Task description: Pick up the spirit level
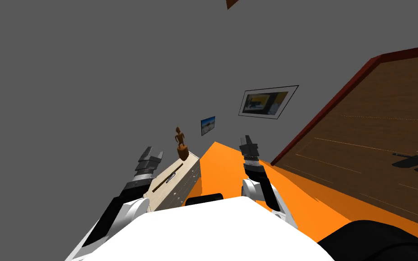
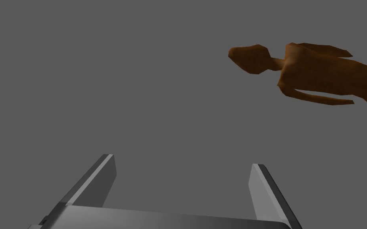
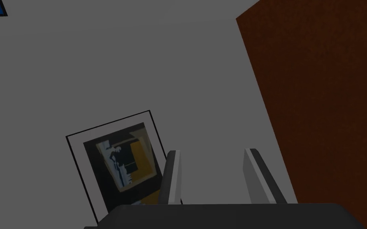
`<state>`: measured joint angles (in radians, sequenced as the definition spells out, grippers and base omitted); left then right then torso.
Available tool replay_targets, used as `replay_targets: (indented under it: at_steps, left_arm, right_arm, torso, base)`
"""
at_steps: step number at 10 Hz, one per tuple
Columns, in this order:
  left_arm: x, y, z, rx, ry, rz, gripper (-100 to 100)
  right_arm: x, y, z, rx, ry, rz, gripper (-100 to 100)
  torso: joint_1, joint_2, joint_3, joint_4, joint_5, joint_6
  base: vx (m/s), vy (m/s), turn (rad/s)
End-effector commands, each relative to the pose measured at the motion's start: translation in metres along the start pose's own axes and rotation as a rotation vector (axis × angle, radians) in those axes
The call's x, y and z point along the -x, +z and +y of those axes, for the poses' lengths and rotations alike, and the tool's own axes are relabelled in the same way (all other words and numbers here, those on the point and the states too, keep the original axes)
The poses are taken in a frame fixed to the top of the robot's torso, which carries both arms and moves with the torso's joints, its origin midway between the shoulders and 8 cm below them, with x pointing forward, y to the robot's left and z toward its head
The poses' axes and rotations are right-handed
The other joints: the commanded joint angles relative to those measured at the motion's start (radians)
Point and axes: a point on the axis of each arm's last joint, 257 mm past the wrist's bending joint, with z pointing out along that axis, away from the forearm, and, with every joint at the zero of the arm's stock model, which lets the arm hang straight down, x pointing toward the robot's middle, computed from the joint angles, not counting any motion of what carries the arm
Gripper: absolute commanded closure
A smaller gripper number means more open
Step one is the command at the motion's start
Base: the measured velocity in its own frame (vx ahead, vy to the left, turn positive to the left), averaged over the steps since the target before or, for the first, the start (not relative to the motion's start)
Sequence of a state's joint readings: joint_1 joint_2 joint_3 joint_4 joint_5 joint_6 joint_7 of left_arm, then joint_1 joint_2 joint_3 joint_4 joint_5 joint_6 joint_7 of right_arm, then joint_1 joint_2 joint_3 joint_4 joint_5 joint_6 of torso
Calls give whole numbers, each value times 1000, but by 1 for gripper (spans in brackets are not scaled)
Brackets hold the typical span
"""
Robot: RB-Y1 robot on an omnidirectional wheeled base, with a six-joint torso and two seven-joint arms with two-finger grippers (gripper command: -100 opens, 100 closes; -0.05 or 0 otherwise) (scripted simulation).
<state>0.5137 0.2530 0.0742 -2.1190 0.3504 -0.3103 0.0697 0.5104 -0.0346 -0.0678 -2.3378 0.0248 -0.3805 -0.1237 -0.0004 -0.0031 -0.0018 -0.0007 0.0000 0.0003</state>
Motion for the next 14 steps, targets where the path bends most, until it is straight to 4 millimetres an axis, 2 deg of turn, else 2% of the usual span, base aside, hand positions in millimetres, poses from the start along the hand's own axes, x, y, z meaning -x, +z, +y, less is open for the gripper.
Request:
replay_targets:
  at_steps: [1, 2, 3, 5, 6, 7, 8, 9, 10, 11, 12, 13, 14]
  left_arm:
    - [8, -4, 12, 41, -31, -15, -100]
    - [21, -9, 35, 103, -79, -39, -100]
    - [21, -9, 35, 103, -79, -39, -100]
    - [44, -25, 77, 221, -167, -92, -100]
    - [47, -27, 82, 233, -178, -100, -100]
    - [60, -39, 105, 300, -223, -135, -100]
    - [60, -39, 105, 300, -228, -136, -100]
    - [73, -53, 128, 364, -278, -175, -100]
    - [73, -54, 129, 368, -278, -176, -100]
    - [85, -70, 152, 436, -328, -218, -100]
    - [85, -70, 152, 436, -328, -218, -100]
    - [98, -90, 174, 505, -376, -264, -100]
    - [98, -90, 174, 505, -376, -264, -100]
  right_arm:
    - [0, 0, 0, 0, 0, 0, 0]
    - [0, 0, 0, 0, 0, 0, 0]
    - [0, 0, 0, 0, 0, 0, 0]
    - [0, 0, 0, 0, 0, 0, 0]
    - [0, 0, 0, 0, 0, 0, 0]
    - [0, 0, 0, 0, 0, 0, 0]
    - [0, 0, 0, 0, 0, 0, 0]
    - [0, 0, 0, 0, 0, 0, 0]
    - [0, 0, 0, 0, 0, 0, 0]
    - [0, 0, 0, 0, 0, 0, 0]
    - [0, 0, 0, 0, 0, 0, 0]
    - [0, 0, 0, 0, 0, 0, 0]
    - [0, 0, 0, 0, 0, 0, 0]
  torso:
    - [0, 0, 0, 0, 0, 0]
    - [0, 1, 0, 0, 0, -1]
    - [-1, 1, 1, 0, 0, 0]
    - [0, 1, 1, 0, 0, 0]
    - [0, 0, 0, 0, 0, 0]
    - [0, 1, 0, 0, 0, -1]
    - [0, 1, 0, 0, 0, 0]
    - [0, 1, 0, 0, 0, -1]
    - [1, 0, 0, 0, 0, 0]
    - [0, 1, 1, 0, 0, -1]
    - [0, 1, 1, 0, 0, -1]
    - [0, 1, 1, 0, 0, -1]
    - [0, 1, 1, 0, 0, 0]
  base:
    - [34, -6, -77]
    - [31, -14, -143]
    - [25, -7, -61]
    - [35, -4, -191]
    - [37, 0, -76]
    - [43, -8, -171]
    - [36, 3, -76]
    - [40, 4, -153]
    - [30, 6, -83]
    - [34, 2, -157]
    - [28, 4, -94]
    - [31, 4, -195]
    - [31, 9, -82]
